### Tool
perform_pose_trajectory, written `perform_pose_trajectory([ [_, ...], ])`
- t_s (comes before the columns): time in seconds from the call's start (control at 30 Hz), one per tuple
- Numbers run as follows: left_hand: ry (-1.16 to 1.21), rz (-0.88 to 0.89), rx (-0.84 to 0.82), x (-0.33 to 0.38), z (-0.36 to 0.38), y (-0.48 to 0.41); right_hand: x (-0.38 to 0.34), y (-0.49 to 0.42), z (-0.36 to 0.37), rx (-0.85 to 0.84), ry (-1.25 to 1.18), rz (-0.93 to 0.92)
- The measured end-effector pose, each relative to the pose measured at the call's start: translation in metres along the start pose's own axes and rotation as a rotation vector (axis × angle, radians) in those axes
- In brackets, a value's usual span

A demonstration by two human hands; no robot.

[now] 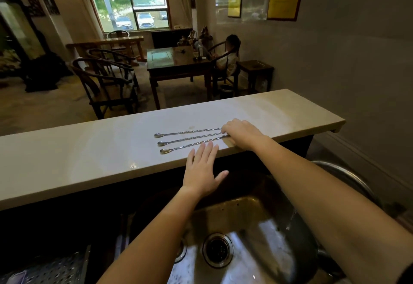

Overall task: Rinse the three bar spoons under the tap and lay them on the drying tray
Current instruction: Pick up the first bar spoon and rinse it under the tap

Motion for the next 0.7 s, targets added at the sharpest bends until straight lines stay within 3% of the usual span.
perform_pose_trajectory([
  [0.5,-0.088,-0.041,0.051,0.001,0.008,0.002,0.013,-0.031,0.009,-0.204,-0.033,-0.141],
  [0.7,-0.076,-0.054,0.022,0.001,0.007,0.002,0.022,-0.025,0.009,-0.218,-0.214,-0.144],
])
Point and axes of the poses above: each hand's wrist, its own y-axis away from the middle knuckle, its own z-axis out of the palm, x = y × z, the point moved 4 cm from there along -y, towards the middle knuckle, and after that the axes turned 3 degrees about -z, right-handed, at the moved point
